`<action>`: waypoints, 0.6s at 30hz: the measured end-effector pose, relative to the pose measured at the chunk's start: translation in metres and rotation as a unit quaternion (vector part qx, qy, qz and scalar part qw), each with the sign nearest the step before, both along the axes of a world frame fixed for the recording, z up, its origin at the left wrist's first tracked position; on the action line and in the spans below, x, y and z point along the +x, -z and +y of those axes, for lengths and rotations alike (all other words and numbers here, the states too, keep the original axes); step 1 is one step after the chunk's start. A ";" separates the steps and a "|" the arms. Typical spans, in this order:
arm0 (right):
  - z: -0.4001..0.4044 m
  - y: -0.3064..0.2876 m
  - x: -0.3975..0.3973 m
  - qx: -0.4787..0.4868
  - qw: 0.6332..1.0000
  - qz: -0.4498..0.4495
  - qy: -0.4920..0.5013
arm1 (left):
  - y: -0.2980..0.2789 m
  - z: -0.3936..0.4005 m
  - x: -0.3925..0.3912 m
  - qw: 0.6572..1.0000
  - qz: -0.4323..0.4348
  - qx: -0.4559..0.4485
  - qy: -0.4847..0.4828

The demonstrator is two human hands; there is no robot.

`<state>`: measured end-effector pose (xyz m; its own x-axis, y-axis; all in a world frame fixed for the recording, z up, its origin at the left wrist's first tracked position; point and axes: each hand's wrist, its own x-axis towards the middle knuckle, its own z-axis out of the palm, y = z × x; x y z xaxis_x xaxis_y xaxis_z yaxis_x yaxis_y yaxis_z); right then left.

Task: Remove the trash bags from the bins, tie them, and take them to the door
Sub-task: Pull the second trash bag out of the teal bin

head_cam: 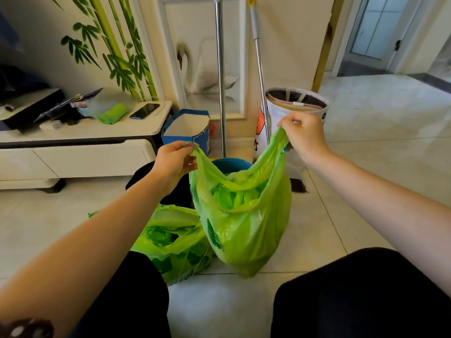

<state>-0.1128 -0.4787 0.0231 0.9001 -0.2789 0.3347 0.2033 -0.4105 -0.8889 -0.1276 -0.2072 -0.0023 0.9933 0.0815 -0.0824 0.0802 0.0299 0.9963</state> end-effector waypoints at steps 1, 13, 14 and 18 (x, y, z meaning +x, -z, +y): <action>-0.002 0.003 0.005 0.009 1.000 0.014 0.008 | 0.002 0.002 0.003 1.000 0.000 0.008 -0.009; -0.014 -0.040 0.042 -0.003 0.997 -0.003 0.074 | -0.032 0.020 0.054 0.992 -0.073 0.035 -0.101; -0.013 -0.049 0.040 0.003 0.996 -0.011 0.085 | -0.040 0.020 0.055 0.991 -0.076 0.030 -0.102; -0.013 -0.071 0.037 0.013 0.995 -0.063 0.075 | -0.066 0.014 0.046 0.994 -0.066 -0.016 -0.080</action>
